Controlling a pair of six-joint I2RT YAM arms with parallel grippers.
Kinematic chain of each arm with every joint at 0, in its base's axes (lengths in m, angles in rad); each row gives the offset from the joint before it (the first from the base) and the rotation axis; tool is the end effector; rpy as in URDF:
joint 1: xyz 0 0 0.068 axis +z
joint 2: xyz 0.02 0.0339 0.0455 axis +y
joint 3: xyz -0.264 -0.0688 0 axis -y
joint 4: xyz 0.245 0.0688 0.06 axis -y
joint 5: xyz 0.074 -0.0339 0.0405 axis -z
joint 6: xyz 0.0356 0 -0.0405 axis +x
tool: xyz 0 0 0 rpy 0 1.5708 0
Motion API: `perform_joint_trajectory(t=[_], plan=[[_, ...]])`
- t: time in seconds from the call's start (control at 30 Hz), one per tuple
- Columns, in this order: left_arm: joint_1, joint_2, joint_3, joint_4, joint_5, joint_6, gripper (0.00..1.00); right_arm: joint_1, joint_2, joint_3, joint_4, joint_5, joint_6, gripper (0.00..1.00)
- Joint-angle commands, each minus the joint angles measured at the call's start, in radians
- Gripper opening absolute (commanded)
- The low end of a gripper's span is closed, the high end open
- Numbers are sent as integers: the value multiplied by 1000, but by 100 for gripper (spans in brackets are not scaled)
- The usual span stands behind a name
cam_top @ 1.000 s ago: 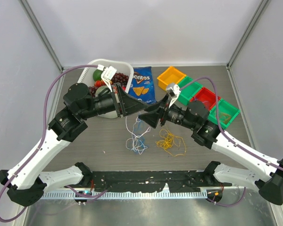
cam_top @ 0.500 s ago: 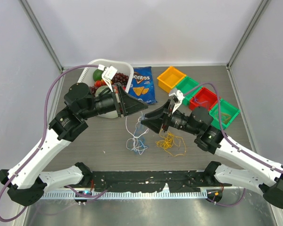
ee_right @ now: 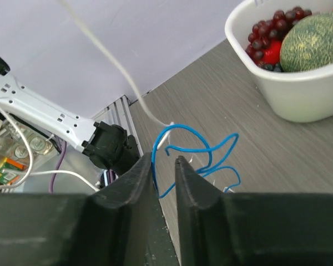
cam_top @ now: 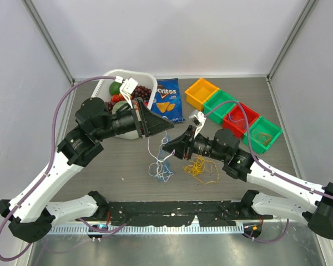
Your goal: Untangle the cables
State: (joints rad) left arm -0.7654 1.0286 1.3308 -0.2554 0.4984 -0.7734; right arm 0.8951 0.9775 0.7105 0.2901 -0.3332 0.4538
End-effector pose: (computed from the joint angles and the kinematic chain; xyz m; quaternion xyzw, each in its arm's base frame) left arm 0.1360 -0.1543 0.4748 0.1757 0.6698 -0.6101 0.3852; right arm 0.1361 0.1884 0.3281 -0.2666 0.6465 0.5310 0.4785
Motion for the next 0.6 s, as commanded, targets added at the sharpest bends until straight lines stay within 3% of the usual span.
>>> perform_joint_trajectory(t=[0.0,0.2,0.23,0.5,0.57], plan=[[2,-25,22,-5,0,36,0,8,7,-5,53,37,6,23],[0,-47,73,-82,-86,103,0,7,-59,-95,-11,156,-14,8],[1,-50,85,-99,-102,115,0,7,-77,-115,-23,187,-7,1],[0,-74,214,-163,-172,177,0,4,-109,-373,-112,636,144,1],[0,-71,240,-154,-169,171,0,1,-70,-367,-167,654,132,1]])
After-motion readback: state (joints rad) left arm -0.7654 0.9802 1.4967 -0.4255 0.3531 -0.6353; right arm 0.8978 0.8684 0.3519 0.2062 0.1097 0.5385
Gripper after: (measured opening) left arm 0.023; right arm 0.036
